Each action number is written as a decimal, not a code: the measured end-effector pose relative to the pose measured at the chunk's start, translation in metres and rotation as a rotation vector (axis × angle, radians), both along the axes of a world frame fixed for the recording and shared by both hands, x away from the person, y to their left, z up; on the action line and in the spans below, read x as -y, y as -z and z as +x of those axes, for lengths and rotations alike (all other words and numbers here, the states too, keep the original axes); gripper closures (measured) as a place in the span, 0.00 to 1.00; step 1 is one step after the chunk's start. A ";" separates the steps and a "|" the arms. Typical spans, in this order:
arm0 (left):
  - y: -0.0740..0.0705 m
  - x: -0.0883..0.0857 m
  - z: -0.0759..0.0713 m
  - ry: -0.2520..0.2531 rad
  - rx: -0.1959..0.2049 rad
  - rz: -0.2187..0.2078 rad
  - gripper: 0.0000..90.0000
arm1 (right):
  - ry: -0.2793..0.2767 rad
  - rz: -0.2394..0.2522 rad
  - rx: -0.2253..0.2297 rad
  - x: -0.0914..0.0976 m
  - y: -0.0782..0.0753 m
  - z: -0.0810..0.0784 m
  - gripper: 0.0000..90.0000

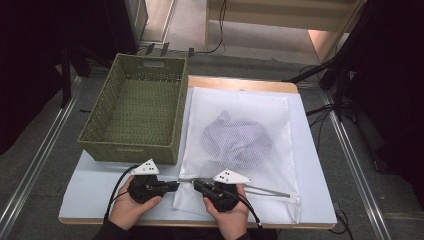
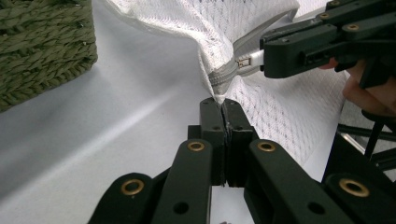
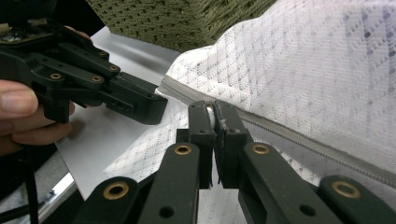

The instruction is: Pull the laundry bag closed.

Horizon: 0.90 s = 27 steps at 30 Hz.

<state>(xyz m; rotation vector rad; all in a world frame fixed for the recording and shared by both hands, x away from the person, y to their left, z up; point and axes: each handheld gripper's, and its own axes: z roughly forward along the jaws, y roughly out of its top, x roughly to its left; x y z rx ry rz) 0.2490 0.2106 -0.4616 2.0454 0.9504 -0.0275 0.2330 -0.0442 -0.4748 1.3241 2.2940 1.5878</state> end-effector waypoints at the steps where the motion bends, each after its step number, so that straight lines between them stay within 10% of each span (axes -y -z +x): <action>1: 0.000 0.000 0.001 -0.004 -0.006 -0.009 0.97 | 0.000 0.001 0.004 0.000 -0.001 -0.001 0.98; 6: 0.002 -0.001 0.003 -0.008 -0.028 -0.084 0.85 | -0.023 0.005 0.029 0.000 -0.003 -0.003 0.98; 17: -0.002 0.013 -0.007 -0.017 0.074 0.041 0.99 | -0.012 -0.013 0.041 0.003 -0.003 -0.003 0.98; 27: 0.001 0.013 -0.010 -0.021 0.076 0.058 0.99 | -0.003 -0.036 0.045 0.011 -0.001 -0.005 0.98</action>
